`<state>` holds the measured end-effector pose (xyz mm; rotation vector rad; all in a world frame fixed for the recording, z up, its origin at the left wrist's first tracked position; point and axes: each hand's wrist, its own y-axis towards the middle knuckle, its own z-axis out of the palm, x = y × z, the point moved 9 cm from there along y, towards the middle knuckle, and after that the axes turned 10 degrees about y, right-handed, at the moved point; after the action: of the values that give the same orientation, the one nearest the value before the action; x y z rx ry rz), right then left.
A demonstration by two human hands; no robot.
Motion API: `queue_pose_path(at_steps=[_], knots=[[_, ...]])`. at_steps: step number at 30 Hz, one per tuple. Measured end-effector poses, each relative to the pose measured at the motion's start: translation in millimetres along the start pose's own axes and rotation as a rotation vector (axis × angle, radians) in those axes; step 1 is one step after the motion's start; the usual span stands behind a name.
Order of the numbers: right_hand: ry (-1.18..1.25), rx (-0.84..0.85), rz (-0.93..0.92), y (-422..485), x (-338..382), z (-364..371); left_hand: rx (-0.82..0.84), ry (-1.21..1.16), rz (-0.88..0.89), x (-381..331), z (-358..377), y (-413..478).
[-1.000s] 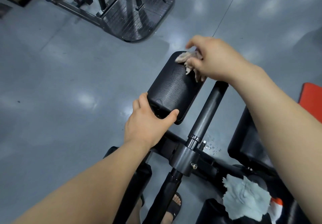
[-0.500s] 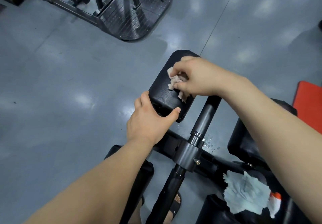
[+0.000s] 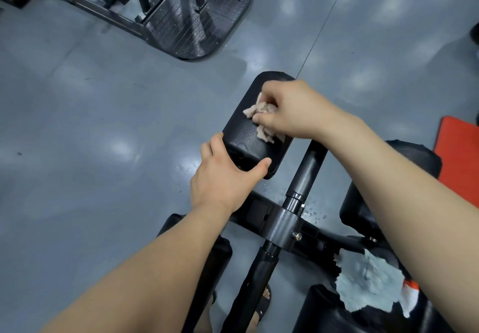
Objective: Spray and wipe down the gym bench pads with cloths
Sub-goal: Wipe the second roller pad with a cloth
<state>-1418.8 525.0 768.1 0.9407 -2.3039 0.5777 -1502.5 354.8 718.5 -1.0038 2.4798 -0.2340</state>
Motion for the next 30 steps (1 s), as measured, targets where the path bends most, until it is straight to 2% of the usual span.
queue_pose_path(at_steps=[3, 6, 11, 13, 16, 18, 20, 24, 30], knots=[[-0.014, 0.070, -0.087, -12, 15, 16, -0.004, 0.002, 0.002, -1, 0, 0], [-0.103, 0.070, -0.124, -6, 14, 9, -0.002, 0.001, 0.003, -1, 0, 0], [-0.168, -0.174, 0.086, 23, -24, -39, -0.006, 0.003, -0.004, 0, 1, 1], [-0.141, -0.209, 0.136, 27, -30, -44, -0.008, 0.004, -0.001, 0, 0, 1], [-0.048, -0.042, 0.104, 18, -22, -31, -0.010, 0.001, 0.005, 0, 0, 0], [-0.074, 0.086, 0.050, 10, -16, -21, -0.011, -0.001, 0.008, -1, 0, 1], [-0.111, 0.113, -0.029, 7, -12, -18, -0.010, 0.001, 0.007, -1, 0, 1], [-0.153, -0.082, -0.083, 20, -19, -38, -0.001, -0.005, 0.003, -1, 0, 0], [-0.175, -0.179, 0.002, 49, -34, -46, -0.003, -0.017, 0.004, 0, -1, 0]])
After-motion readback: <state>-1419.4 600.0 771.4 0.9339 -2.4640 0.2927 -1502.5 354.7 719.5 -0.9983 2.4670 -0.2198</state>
